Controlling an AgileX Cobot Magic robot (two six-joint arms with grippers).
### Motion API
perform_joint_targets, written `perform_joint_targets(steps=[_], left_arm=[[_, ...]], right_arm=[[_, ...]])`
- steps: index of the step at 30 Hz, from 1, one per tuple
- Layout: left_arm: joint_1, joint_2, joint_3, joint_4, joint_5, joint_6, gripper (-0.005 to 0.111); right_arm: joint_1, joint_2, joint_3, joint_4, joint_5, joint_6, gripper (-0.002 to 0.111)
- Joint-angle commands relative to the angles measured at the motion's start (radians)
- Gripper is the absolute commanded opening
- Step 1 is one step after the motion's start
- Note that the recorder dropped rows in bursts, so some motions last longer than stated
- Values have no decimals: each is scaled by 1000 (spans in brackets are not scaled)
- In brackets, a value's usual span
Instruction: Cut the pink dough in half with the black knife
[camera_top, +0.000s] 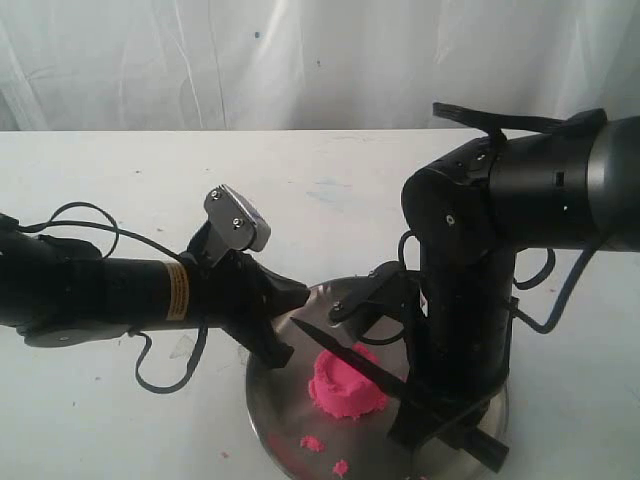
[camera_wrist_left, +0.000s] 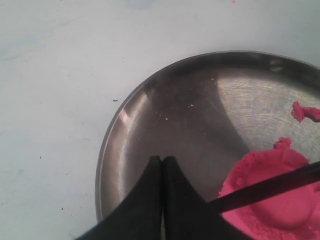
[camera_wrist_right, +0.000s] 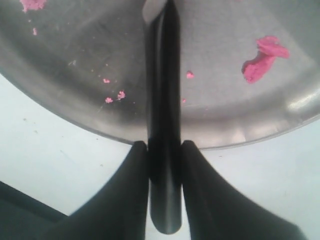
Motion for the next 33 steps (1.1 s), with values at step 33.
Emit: perform_joint_targets(steps=[33], left_arm=[[-6,87,-4,31,-20,-18,0]], right_arm=[[0,21,-1,-8,-6,3,0]])
